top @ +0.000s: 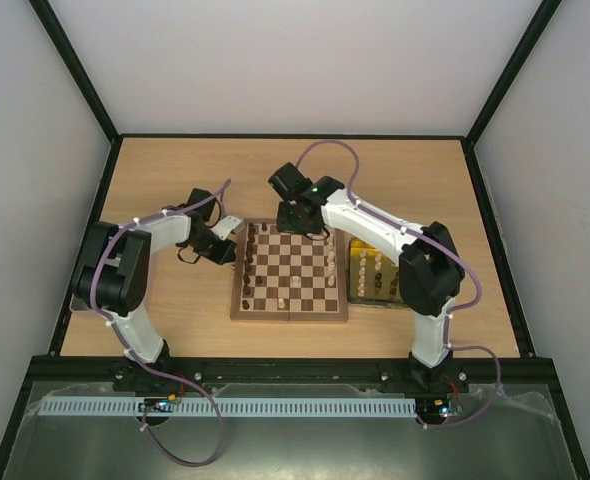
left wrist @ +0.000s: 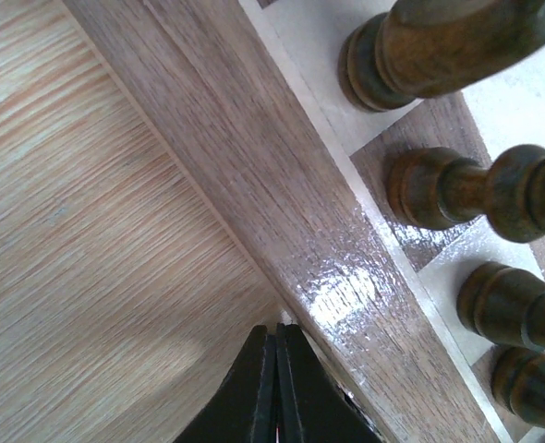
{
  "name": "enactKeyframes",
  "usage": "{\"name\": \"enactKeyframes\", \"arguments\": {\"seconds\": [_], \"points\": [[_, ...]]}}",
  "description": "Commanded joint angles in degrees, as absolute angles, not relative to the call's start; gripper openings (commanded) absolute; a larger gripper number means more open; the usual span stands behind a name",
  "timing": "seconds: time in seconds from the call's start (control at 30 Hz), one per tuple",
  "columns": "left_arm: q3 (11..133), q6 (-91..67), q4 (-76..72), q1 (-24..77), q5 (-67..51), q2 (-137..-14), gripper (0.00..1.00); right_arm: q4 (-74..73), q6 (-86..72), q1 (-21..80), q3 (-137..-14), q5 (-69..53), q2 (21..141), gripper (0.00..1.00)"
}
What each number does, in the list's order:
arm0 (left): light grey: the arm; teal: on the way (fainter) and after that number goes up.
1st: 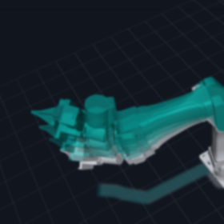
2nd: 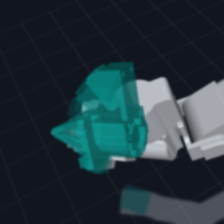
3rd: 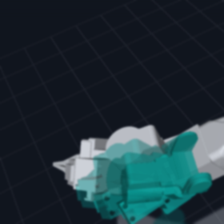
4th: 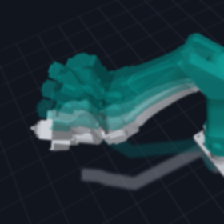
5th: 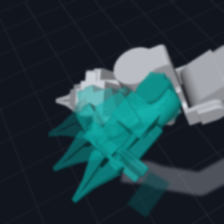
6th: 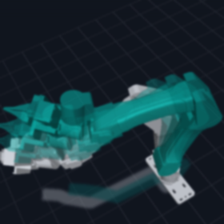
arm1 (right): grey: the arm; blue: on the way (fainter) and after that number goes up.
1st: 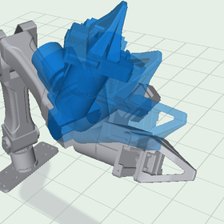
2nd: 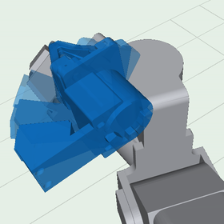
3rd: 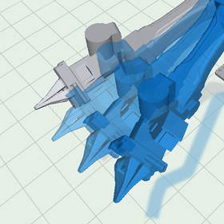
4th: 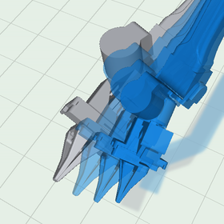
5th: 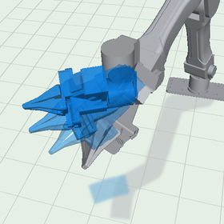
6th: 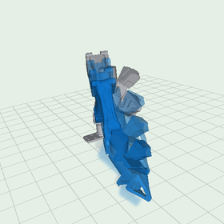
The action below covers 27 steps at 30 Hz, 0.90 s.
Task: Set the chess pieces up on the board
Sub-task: Move the chessboard to the center of the board, then place the chess piece on the chessboard.
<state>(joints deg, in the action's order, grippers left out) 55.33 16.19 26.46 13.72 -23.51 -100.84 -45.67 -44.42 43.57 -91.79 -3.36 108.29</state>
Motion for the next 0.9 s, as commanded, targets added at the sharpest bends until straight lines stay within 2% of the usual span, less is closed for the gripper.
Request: {"name": "enactKeyframes", "arguments": {"seconds": [0.0,0.1,0.13,0.2,0.23,0.3,0.47,0.67,0.87], "points": [[55.23,15.57,27.30,14.33,-22.29,-101.90,0.05,-46.77,-45.31,45.57,-96.81,-4.03,111.24,0.02],[54.69,15.04,26.14,13.90,-19.63,-101.54,0.08,-47.35,-45.35,46.88,-99.59,-4.30,113.73,0.02],[54.53,14.78,25.72,13.56,-18.67,-101.51,0.14,-47.52,-45.35,47.12,-100.23,-4.31,114.39,0.02],[54.24,14.39,25.11,12.52,-17.01,-101.37,0.38,-47.58,-45.48,47.38,-100.77,-4.38,115.37,0.02],[54.12,14.30,24.81,11.70,-16.38,-101.32,0.46,-47.56,-45.57,47.37,-100.94,-4.40,115.73,0.02],[53.77,14.11,24.18,10.58,-14.91,-101.10,0.53,-47.58,-45.61,47.54,-101.37,-4.85,116.35,0.02],[53.37,14.14,23.09,7.97,-13.29,-100.70,0.54,-48.43,-45.64,48.40,-103.00,-4.86,117.94,0.02],[52.99,14.37,22.34,5.94,-11.73,-99.94,0.47,-48.52,-45.40,48.69,-103.43,-5.58,119.66,0.02],[53.13,14.48,22.27,3.96,-12.36,-99.34,0.46,-48.41,-45.26,48.78,-103.92,-5.72,121.37,0.02]]}}
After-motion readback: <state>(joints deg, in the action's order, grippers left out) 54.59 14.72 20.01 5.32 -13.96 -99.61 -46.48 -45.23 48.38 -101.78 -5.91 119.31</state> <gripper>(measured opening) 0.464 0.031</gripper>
